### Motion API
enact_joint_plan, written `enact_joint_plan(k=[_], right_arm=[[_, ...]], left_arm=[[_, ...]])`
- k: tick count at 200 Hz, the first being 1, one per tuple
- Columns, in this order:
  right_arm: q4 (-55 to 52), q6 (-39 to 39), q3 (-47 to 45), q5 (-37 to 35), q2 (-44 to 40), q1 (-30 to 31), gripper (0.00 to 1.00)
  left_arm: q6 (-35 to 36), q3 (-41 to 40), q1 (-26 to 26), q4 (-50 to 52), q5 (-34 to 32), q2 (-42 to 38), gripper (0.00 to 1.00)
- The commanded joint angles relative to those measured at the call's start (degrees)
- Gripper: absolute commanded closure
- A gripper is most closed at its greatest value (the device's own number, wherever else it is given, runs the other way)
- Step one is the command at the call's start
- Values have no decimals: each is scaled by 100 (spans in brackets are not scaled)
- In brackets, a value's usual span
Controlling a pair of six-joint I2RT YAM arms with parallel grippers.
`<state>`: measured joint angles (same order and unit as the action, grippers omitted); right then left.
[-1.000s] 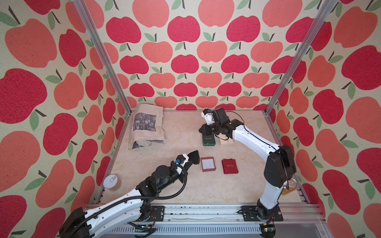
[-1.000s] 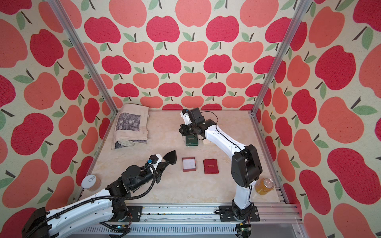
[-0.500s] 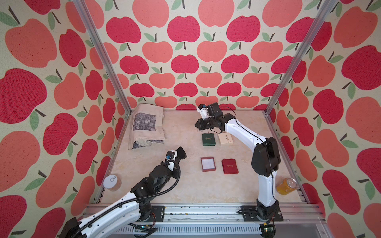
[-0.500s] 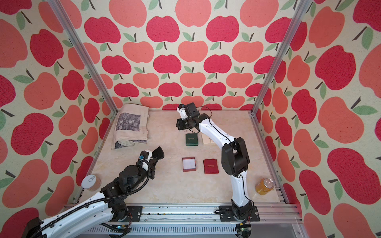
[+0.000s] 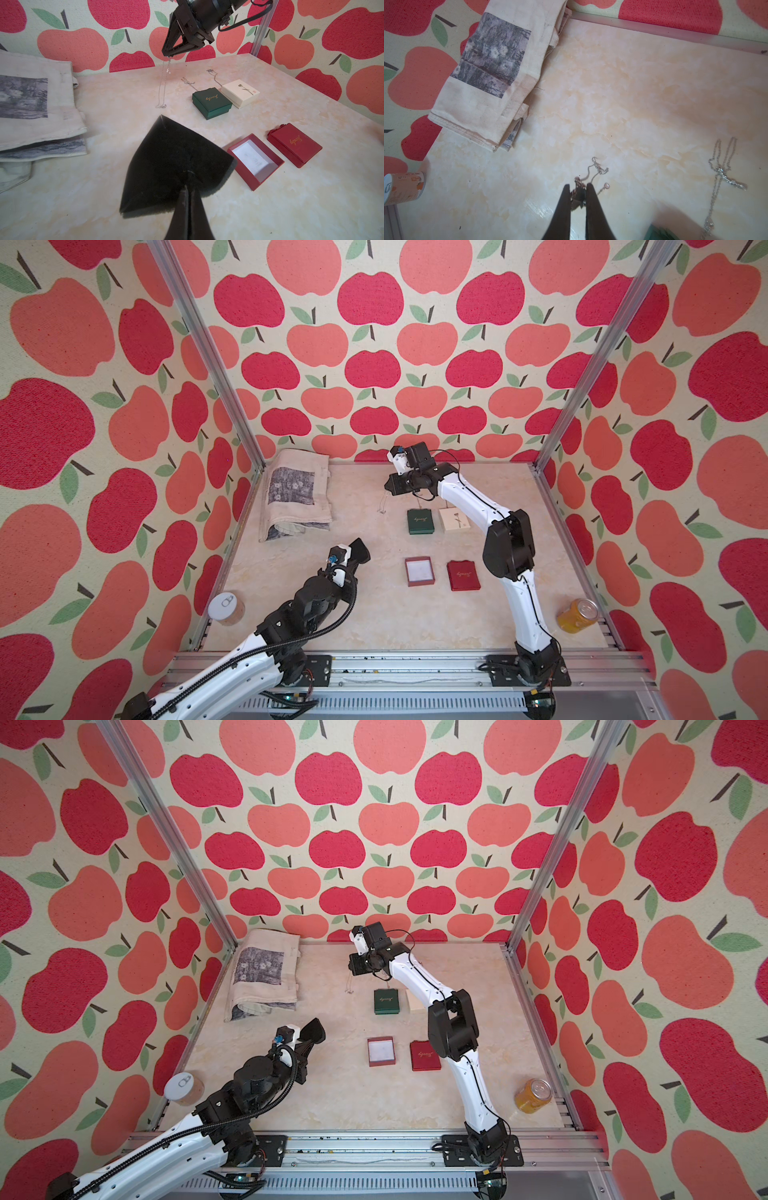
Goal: Take the necklace out of the lift-off lid jewelry box
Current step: Place the necklace at the center of the board.
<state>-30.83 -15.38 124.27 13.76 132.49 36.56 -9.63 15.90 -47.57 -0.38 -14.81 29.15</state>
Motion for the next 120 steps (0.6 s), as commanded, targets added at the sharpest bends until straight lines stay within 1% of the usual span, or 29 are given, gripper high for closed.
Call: enact_joint_plan(k=[1,38,79,101,120], right_arm=[[-211,91,390,-49,347,-43,86],[-246,-66,997,-178,836,-87,86],[21,-521,1596,-185,1392,-262,85],[229,-706,1732,-242,1583,-322,84],[544,-991,1732,-144,1738,-392,84]], left_arm=[[-111,-70,47,266,-66,-171,100],[-203,-105,55,389,6,-409,100],[-276,-44,55,355,218,-230,100],[-273,-4,55,319,300,-130,100],[-298,-35,55,192,375,-61,100]])
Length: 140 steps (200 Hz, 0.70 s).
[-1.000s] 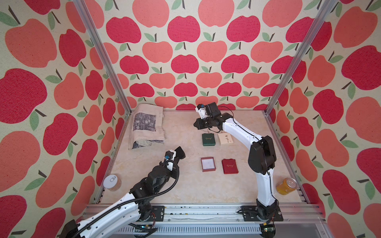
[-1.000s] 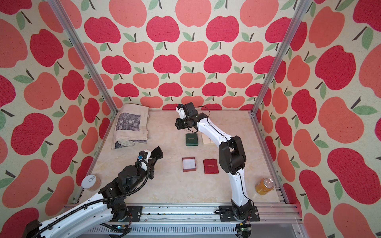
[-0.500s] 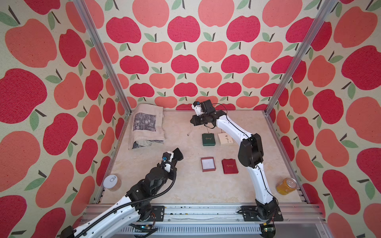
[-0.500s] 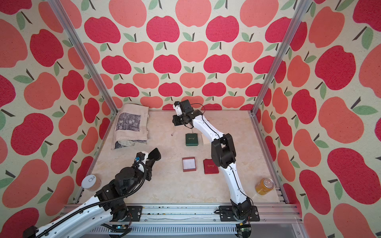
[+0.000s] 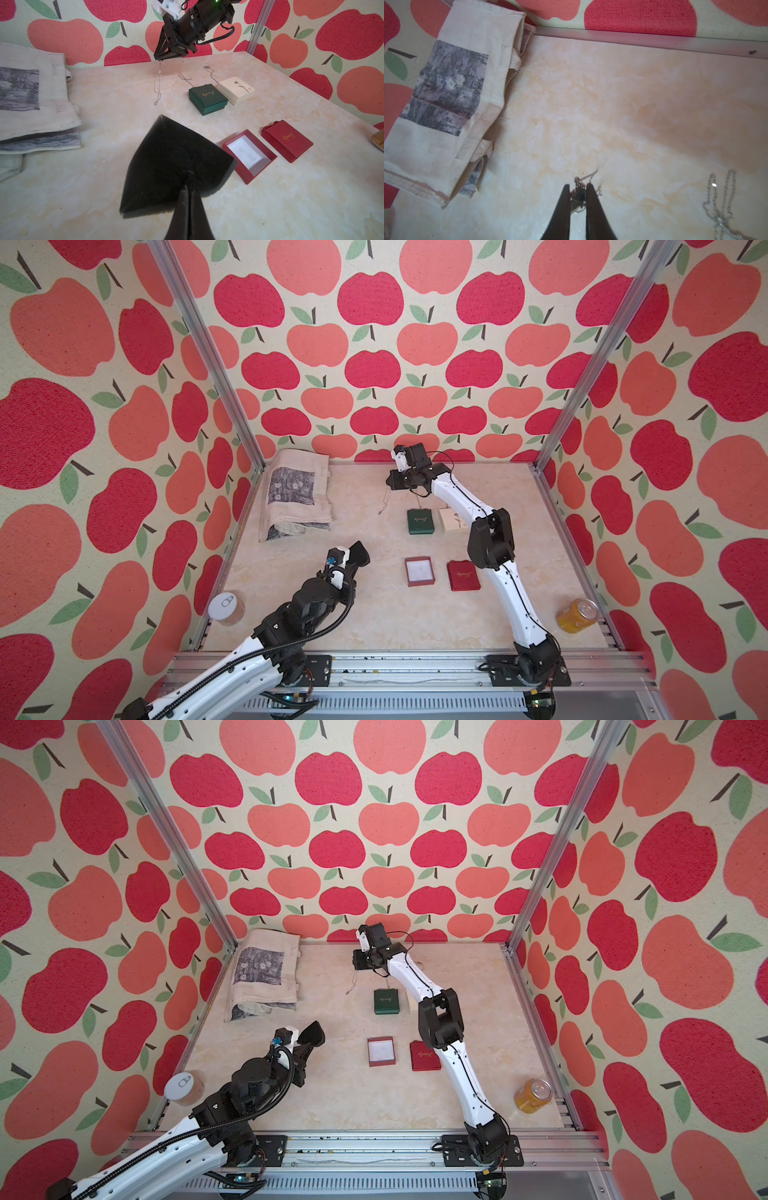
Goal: Take the necklace out of the lift-off lid jewelry box
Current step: Place the necklace at the center of the board.
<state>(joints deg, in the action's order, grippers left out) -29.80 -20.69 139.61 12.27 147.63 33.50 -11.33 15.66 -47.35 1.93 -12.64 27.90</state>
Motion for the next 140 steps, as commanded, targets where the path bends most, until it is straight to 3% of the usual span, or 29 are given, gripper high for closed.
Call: enact_joint_plan(k=[1,81,140], right_arm=[[458,-483,198,13,236,-87,84],[1211,-1383,739,176,1100,-150,79],[1569,-1768,810,231,1229,-159,72]], left_arm=[[-130,-11,33,-46,162,65,100],[-224,-41,33,-193,407,286,100],[-238,97,33,-328,794,690,100]])
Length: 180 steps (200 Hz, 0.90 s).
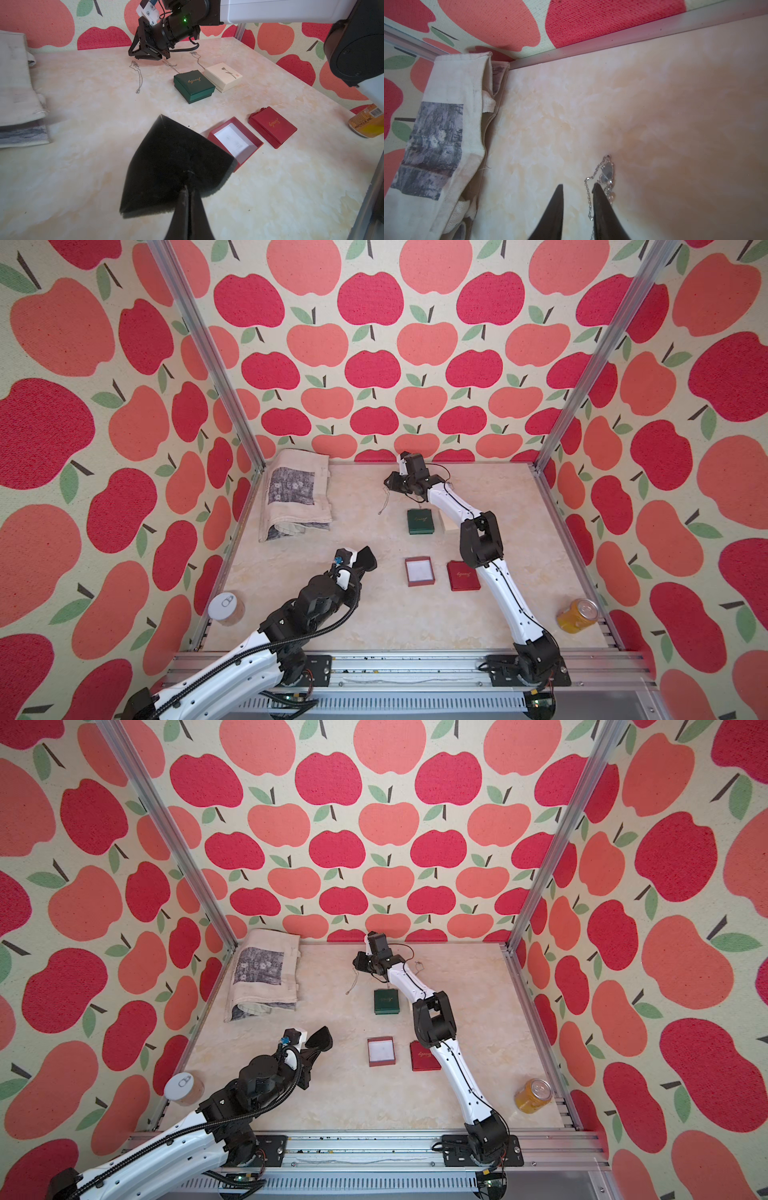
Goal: Take the necklace out of the lift-off lid jewelry box
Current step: Place the necklace at the center of the board.
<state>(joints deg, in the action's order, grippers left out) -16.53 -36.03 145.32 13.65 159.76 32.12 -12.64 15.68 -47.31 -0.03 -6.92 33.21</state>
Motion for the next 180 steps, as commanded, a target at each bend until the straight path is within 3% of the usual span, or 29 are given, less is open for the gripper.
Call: enact_joint_plan(k=[1,21,53,109,134,180], right_arm=[[236,-227,233,89,5,-21,72],[144,-10,-58,93,-347,-24,72],[116,519,-1265,228,-1390,-24,71],[172,1380,-4561,427,-3916,-29,69],[363,1444,-6077,582,-5003,-30,65],[890,1022,-8188,1112,-6512,-24,58]], left_arm=[[-107,90,33,-135,224,164,100],[-55,148,24,-206,310,309,100],[219,394,20,-236,613,570,100],[978,585,9,-794,999,1139,100],[1282,906,-39,-862,1266,1739,100],[1696,1351,-311,-1242,1122,2871,100]])
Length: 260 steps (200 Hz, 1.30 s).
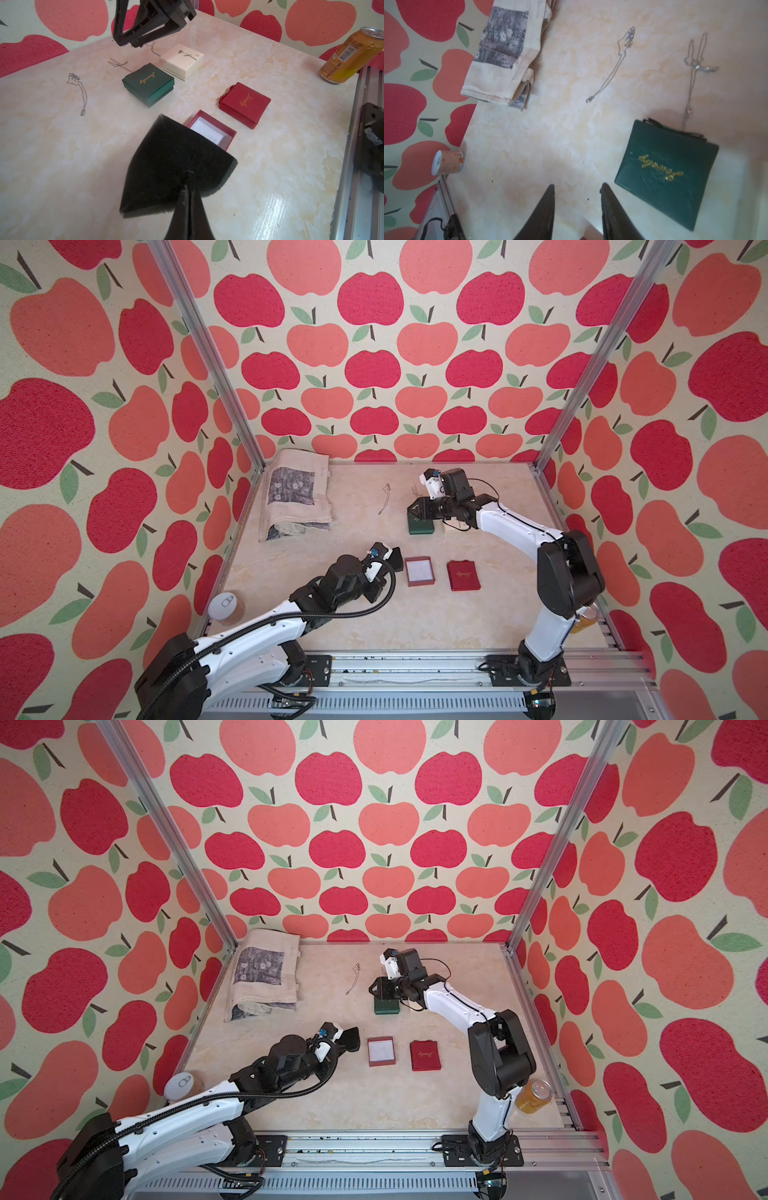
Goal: Take the necklace out of the lift-off lid jewelry box
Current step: Place the necklace at the center of the board, then place the inner lining in the jewelry box.
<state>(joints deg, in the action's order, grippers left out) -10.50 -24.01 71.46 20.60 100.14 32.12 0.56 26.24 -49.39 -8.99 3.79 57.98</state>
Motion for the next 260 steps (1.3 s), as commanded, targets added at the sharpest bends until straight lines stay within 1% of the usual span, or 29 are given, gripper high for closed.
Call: enact_joint_plan(k=[1,27,36,48,72,99,117,165,211,241,250,260], right_arm=[[304,-190,-841,427,-575,-23,58],[598,-521,-1723,603,-1368,2,52],[676,-614,-1987,595,-1633,33,50],[703,-706,-2240,607,-1916,65,48],[613,-814,-2559,535,-2310,162,45],[541,-874,-2738,429,-2455,300,41],[545,-938,-2817,361,-2425,392,41],[730,-1027,-3006,221,-2321,475,41],[963,-1126,-3042,277,-2148,479,45],[1067,-1189,-3042,288,-2108,473,58],[1095,-1191,-3042,296,-2103,479,61],[1111,-1189,-3034,325,-2080,475,67]], left_arm=[[384,312,-105,-352,47,405,100],[506,511,-302,-589,-330,1112,100],[497,556,-332,-719,-370,1318,100],[483,650,-358,-861,-327,1590,100],[521,851,-453,-1081,-476,2062,100],[499,1017,-472,-1251,-514,2418,100],[492,1091,-501,-1365,-546,2586,100],[448,1028,-589,-1741,-597,2658,100],[479,809,-647,-2102,-416,2566,100],[506,798,-668,-1973,-381,2543,100],[520,782,-673,-1973,-367,2512,100],[520,743,-675,-1974,-329,2493,100]])
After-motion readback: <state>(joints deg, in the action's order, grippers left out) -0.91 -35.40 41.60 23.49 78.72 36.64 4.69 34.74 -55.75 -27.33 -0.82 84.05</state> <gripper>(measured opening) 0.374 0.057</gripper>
